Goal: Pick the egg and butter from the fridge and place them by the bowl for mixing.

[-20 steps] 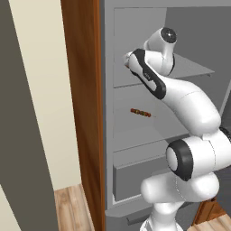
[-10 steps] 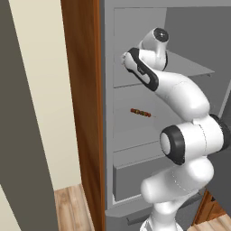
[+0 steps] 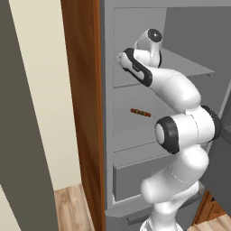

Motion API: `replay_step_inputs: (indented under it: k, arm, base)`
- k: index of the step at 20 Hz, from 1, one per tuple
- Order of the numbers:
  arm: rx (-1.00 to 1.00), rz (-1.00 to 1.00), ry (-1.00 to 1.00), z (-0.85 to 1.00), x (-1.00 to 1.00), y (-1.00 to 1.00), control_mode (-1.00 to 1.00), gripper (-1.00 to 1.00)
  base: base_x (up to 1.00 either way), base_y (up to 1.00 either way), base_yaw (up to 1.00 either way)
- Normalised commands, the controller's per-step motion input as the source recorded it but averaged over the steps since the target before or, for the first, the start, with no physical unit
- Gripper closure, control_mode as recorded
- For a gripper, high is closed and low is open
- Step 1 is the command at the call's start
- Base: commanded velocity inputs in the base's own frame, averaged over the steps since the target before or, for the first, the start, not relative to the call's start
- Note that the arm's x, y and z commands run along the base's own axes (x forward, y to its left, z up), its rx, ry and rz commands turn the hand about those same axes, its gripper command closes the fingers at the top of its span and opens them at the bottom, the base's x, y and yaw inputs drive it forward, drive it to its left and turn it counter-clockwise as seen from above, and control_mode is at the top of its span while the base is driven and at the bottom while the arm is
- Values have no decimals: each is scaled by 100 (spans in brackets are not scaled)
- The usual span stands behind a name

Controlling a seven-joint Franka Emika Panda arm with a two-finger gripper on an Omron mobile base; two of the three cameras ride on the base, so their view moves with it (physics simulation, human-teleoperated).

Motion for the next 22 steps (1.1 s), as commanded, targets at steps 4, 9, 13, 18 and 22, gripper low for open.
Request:
replay_step_inputs:
  k: [4,9,13,18,22]
  arm:
    - [-8,0,5,-25,4,14,-100,-100]
    - [-5,0,5,-31,0,22,-100,100]
    - [0,0,1,-6,0,5,-100,100]
    - [0,0,0,0,-1,0,-100,100]
    - [10,0,-28,24,-51,-12,-100,100]
  base:
    - [0,0,0]
    - [0,0,0]
    - [0,0,0]
    - [0,0,0]
    - [0,0,0]
